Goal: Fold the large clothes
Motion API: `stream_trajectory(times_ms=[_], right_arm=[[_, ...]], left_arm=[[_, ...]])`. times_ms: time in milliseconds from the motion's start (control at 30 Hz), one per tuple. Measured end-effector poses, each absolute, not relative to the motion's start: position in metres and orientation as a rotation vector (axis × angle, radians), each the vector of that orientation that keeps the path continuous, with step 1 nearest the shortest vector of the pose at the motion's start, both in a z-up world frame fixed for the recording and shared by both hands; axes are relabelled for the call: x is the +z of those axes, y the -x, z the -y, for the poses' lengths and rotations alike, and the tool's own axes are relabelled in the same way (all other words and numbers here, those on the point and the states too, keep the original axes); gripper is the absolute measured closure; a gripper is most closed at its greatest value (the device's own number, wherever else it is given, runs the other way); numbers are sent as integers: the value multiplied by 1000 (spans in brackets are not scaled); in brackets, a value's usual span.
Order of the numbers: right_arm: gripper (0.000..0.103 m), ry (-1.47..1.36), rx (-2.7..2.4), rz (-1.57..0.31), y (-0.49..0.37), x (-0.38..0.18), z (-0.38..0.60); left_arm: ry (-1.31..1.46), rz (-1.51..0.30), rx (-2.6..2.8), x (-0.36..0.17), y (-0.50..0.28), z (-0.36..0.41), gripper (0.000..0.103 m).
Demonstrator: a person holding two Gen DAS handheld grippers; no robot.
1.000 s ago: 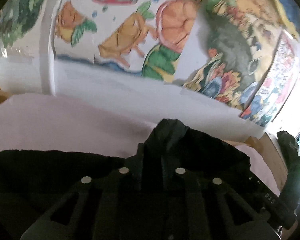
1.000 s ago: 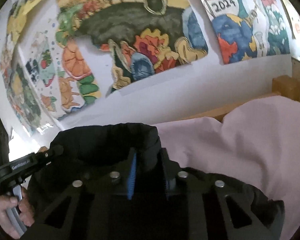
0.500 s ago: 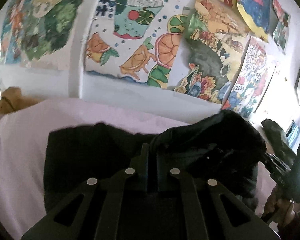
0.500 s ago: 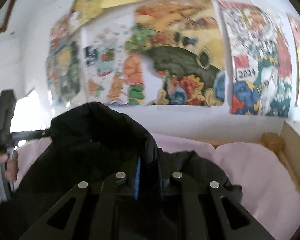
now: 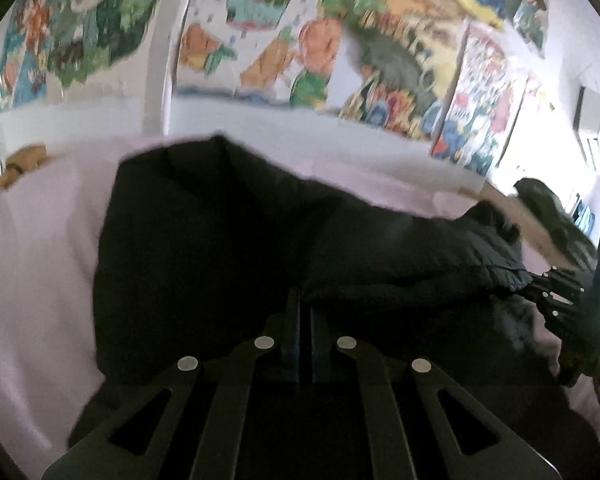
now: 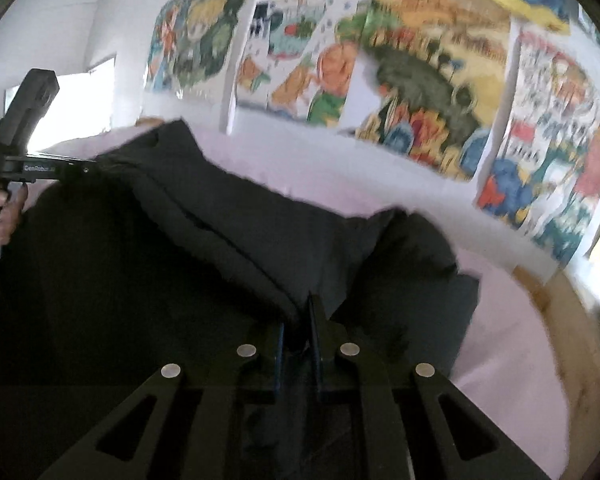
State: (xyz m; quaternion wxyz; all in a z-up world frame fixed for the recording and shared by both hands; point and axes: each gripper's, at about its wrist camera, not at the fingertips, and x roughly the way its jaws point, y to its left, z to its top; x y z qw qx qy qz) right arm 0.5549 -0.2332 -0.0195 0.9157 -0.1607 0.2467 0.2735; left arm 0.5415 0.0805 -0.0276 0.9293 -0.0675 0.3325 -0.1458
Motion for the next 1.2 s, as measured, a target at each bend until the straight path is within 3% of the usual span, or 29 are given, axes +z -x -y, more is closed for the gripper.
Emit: stream_trajectory(times_ms=[133, 300, 367, 433, 467, 500, 600, 667, 800, 933, 1000, 1067, 1133, 1200], right_arm=[[92, 311, 563, -582, -573, -50, 228], [92, 284, 569, -561, -571, -45, 235], [81, 268, 579, -559, -568, -41, 240], [63, 242, 605, -581, -565, -38, 247], [55, 231, 617, -584, -563, -35, 250], [52, 222, 634, -583, -560, -31, 254], [40, 193, 650, -556, -548, -15, 265], [36, 119, 655, -518, -545, 4, 274], [36, -62, 584, -466, -570, 41, 272], [36, -247, 564, -491, -613, 54, 250], [50, -195, 560, -520, -625, 50, 229], [70, -78, 561, -564, -629, 39, 208], [81, 34, 576, -600, -624, 21, 193], [83, 147, 582, -615, -615, 2, 185]], left_arm=[[120, -717, -297, -48, -559, -77, 101], [110, -697, -303, -44, -558, -80, 100], [102, -684, -319, -40, -552, -80, 98], [55, -667, -340, -38, -545, -77, 92], [15, -646, -352, -36, -537, -76, 83], [1, -633, -362, -35, -531, -76, 71], [6, -554, -379, -26, -509, -89, 49], [18, -487, -373, -13, -499, -93, 43], [37, -404, -318, 23, -519, -78, 37], [107, -477, -230, 29, -569, -53, 29], [88, -514, -224, 18, -584, -41, 29], [31, -566, -221, 0, -594, -32, 29], [-20, -623, -236, -19, -599, -29, 29], [-39, -669, -267, -34, -598, -33, 28]])
